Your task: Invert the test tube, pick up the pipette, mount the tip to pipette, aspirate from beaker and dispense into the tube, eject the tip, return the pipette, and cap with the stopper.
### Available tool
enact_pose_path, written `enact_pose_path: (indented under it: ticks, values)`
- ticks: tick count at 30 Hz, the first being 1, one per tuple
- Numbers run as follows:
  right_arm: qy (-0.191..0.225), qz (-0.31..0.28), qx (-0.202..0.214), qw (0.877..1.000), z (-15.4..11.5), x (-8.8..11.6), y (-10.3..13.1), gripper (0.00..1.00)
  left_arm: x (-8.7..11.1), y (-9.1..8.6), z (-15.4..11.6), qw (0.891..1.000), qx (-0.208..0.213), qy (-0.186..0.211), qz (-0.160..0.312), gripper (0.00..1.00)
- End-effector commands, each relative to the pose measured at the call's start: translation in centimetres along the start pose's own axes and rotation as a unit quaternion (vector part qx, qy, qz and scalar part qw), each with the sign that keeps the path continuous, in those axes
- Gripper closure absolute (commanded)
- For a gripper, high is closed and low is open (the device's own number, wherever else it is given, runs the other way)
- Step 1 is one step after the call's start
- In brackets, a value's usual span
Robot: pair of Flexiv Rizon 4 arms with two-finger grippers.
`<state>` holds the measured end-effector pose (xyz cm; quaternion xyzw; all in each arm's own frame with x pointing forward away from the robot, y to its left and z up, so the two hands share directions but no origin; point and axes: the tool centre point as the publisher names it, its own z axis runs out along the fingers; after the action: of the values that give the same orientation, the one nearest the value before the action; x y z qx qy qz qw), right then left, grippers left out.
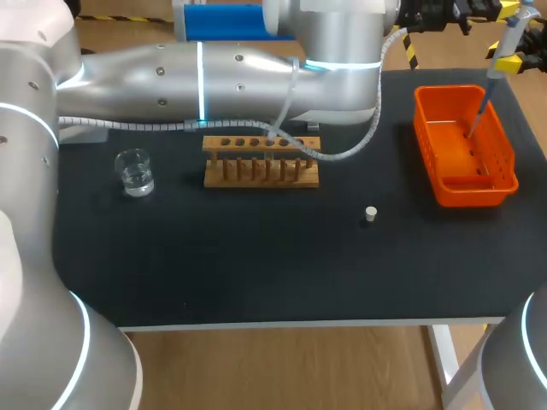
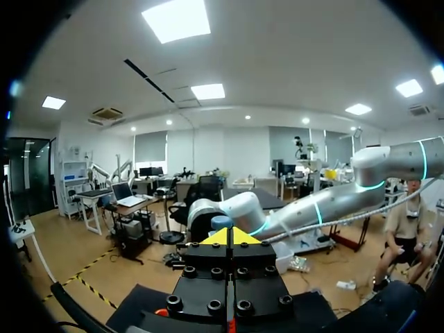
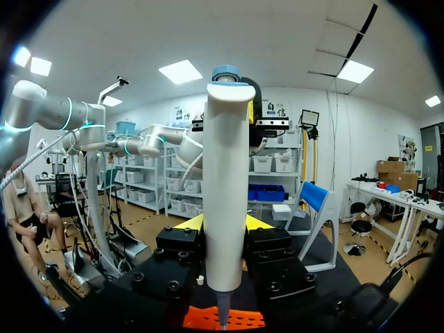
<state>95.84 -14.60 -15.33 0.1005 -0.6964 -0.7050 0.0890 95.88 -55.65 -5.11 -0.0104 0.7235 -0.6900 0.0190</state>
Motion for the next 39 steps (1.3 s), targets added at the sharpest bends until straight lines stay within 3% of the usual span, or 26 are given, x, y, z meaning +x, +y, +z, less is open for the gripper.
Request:
enact_pose_path:
  ticks: [1, 39]
  values:
    - [0.004, 0.0, 0.001, 1.0, -0.3, -0.3, 0.0, 1.0, 0.0, 0.3, 0.7, 1.0, 0.023, -0.003, 0.0, 1.0]
    - [0.004, 0.0, 0.001, 1.0, -0.3, -0.3, 0.0, 1.0, -0.5, 1.7, 1.0, 1.0, 0.009, -0.01, -0.017, 1.0]
